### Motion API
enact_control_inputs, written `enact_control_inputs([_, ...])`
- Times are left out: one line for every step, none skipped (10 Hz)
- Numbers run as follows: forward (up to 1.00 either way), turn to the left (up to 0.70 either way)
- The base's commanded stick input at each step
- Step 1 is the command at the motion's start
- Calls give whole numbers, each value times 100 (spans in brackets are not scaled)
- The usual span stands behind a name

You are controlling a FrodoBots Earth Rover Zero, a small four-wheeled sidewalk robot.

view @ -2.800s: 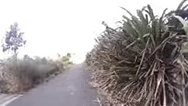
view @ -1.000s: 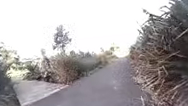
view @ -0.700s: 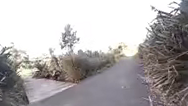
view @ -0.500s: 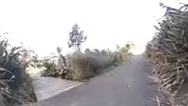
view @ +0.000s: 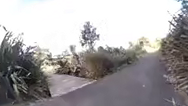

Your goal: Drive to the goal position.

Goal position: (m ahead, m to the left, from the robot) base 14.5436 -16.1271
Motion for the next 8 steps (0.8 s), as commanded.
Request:
enact_control_inputs([0, 0])
enact_control_inputs([0, 0])
enact_control_inputs([0, 0])
enact_control_inputs([0, 0])
enact_control_inputs([0, 0])
enact_control_inputs([0, 0])
enact_control_inputs([0, 0])
enact_control_inputs([0, 0])
